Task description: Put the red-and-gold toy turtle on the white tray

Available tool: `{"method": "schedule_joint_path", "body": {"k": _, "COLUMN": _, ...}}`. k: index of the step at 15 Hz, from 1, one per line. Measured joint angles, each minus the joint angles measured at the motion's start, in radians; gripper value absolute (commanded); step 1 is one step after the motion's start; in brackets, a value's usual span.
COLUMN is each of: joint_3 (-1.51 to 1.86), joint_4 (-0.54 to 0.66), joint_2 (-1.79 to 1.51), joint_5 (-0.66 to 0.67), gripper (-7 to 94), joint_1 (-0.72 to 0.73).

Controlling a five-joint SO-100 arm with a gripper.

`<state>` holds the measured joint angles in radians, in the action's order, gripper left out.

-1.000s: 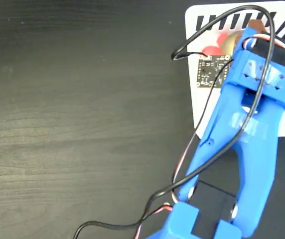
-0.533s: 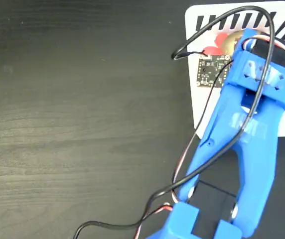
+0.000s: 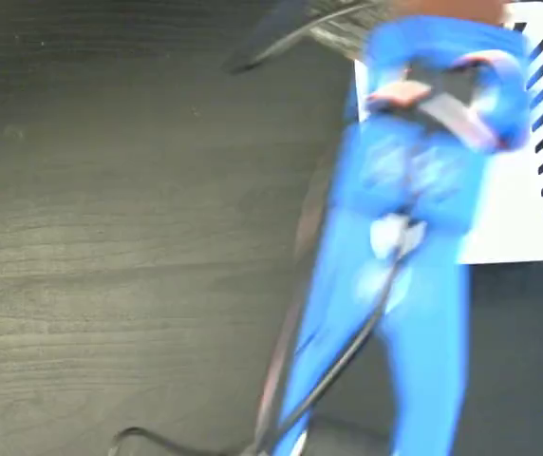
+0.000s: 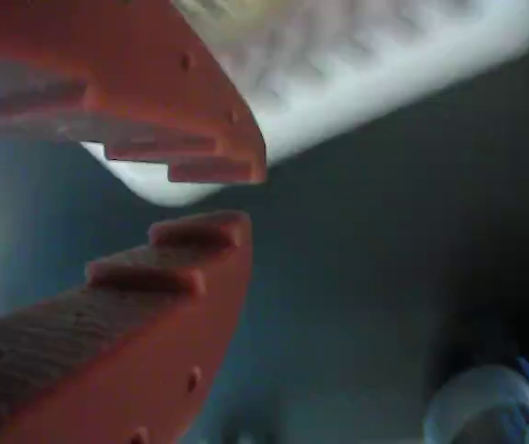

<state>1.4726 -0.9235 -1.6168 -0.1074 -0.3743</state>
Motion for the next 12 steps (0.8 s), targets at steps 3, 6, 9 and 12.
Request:
{"method": "schedule_joint_path", "body": {"k": 3, "joint_3": 0.235, "joint_4": 0.184, "joint_2": -0.256, "joint_5": -0.064, "gripper": 0, "joint_1": 0.169}}
{"method": "schedule_joint_path", "body": {"k": 6, "joint_3": 0.505, "joint_4": 0.265, "joint_2": -0.482, "joint_5": -0.054, "gripper": 0, "joint_1": 0.333}}
{"method": "schedule_joint_path", "body": {"k": 9, "joint_3": 0.784, "joint_4": 0.239, "joint_2": -0.71, "joint_5": 0.012, "gripper": 0, "joint_1": 0.446}}
{"method": "schedule_joint_path", "body": {"k": 12, "joint_3": 1.039, "joint_4": 0.124, "joint_2": -0.968, "joint_5": 0.084, "gripper": 0, "joint_1": 0.443}}
